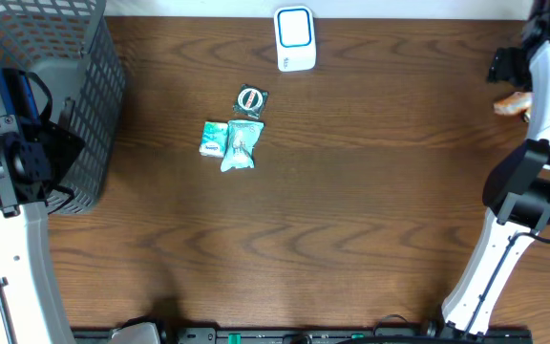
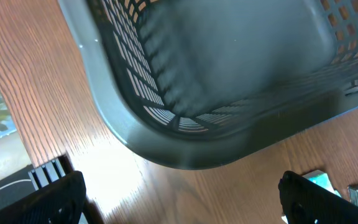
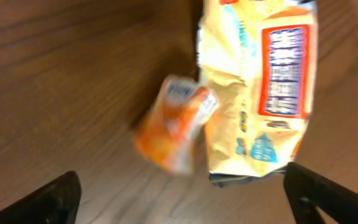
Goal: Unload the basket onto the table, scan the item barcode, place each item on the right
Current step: 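Carry the orange box right and drop it beside the yellow bag, then move the right gripper to the green packets and grasp one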
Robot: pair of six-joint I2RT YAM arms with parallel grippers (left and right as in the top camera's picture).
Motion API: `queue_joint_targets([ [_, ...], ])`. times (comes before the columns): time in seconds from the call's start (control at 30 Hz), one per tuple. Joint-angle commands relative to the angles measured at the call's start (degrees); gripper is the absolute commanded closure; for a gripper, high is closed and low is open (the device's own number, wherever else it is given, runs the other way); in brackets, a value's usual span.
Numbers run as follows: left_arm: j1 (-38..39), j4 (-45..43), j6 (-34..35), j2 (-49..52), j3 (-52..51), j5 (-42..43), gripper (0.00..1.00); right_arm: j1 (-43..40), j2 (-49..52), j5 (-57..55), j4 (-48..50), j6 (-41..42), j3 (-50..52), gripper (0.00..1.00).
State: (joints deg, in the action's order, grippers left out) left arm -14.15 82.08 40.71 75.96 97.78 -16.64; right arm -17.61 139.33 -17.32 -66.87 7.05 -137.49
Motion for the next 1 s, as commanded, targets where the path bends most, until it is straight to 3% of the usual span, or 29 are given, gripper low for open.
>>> queue_joint_targets([
  [0.0, -0.3, 0.1, 0.5, -0.4, -0.1, -0.6, 0.02, 0.7, -0.8, 8.4, -0.3, 1.1, 0.5, 0.01],
  [0.13, -0.3, 0.1, 0.5, -0.4, -0.1, -0.6, 0.02, 3.4, -0.8, 21.1, -0.3, -0.6, 0.5, 0.01],
  [0.23, -0.3, 0.1, 0.5, -0.4, -0.1, -0.6, 0.02, 6.4, -0.8, 37.6, -0.5, -2.6, 0.5, 0.03],
  [0.33, -0.3, 0.1, 0.5, -0.4, -0.1, -0.6, 0.02, 9.9, -0.8, 52.9, -1.7, -2.9, 0.5, 0.20],
  [0.4, -0.3, 0.1, 0.5, -0.4, -0.1, -0.6, 0.02, 12.6, -0.8, 57.0, -3.1, -2.9, 0.5, 0.31],
  [0.5, -0.3, 0.1, 0.5, -0.4, -0.1, -0.6, 0.02, 17.6, -0.7, 55.5, -4.6, -2.9, 0.9, 0.38],
  [0.6, -0.3, 0.1, 0.5, -0.4, -0.1, -0.6, 0.02, 23.6, -0.7, 53.4, -4.3, -2.9, 2.8, 0.18],
  [0.63, -0.3, 0.1, 0.5, -0.4, -0.1, -0.6, 0.02, 25.6, -0.7, 53.5, -3.7, -2.9, 3.8, 0.16],
  [0.8, -0.3, 0.1, 0.5, -0.4, -0.1, -0.6, 0.02, 36.1, -0.6, 52.1, 2.0, -1.5, 9.4, 0.24],
  [0.97, -0.3, 0.1, 0.5, -0.4, -0.1, -0.6, 0.02, 43.9, -0.6, 43.6, 8.0, 10.0, 12.6, 0.30],
])
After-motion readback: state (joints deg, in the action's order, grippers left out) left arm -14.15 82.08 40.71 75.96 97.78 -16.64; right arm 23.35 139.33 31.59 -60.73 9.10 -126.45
